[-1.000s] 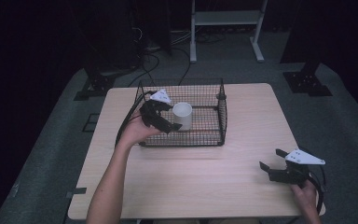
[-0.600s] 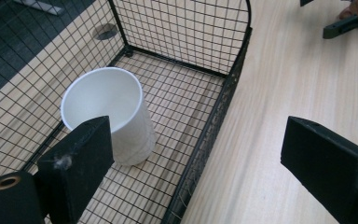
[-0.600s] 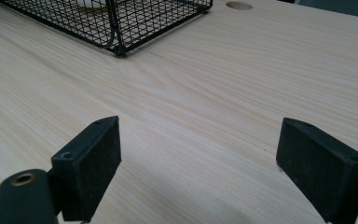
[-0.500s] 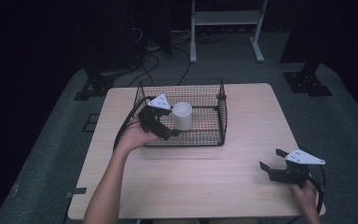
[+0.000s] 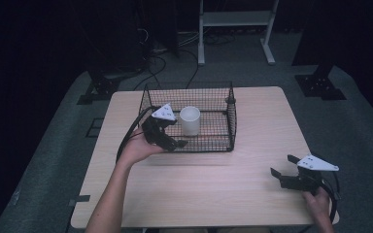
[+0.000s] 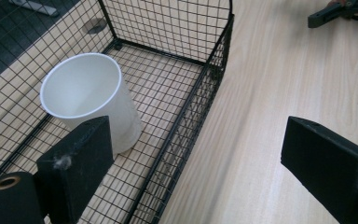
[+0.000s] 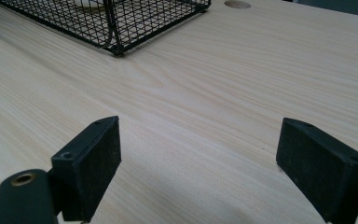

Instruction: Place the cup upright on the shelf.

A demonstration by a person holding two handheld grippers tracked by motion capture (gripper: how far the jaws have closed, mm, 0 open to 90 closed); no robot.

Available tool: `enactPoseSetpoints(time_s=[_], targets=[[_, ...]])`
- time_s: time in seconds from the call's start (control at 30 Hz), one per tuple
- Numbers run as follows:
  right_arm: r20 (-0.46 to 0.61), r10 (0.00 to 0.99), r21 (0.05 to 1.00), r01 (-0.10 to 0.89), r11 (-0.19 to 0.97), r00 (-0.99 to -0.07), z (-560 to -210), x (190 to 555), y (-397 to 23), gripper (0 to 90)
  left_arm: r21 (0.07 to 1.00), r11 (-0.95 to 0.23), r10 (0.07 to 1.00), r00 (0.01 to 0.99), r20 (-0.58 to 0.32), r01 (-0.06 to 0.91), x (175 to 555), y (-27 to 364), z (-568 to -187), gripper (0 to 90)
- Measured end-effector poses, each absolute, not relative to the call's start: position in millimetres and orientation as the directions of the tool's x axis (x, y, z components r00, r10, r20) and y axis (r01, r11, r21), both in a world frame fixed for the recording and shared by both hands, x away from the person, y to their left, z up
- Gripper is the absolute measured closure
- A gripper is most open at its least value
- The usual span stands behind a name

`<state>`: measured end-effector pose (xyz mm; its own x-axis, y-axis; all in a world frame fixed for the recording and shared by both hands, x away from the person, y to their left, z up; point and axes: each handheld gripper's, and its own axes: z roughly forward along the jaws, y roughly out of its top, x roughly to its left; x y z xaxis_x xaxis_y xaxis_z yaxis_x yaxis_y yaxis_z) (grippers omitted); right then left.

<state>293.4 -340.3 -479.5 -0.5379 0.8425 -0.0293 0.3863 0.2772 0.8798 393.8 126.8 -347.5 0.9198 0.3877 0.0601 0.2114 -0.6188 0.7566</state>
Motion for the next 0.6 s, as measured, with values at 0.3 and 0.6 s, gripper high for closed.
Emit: enactPoseSetpoints(time_s=[0.3,0.6], targets=[[-0.027,0.844,0.879,0.389,0.275,-0.535,-479,293,-340,13.1,0.759,-0.616,0.384,0.922,0.054,0.212,383,129,-353,8.3],[-0.029,0.844,0.879,0.388,0.277,-0.536,-480,293,-340,13.1,0.749,-0.628,0.383,0.922,0.060,0.212,372,129,-360,8.3]])
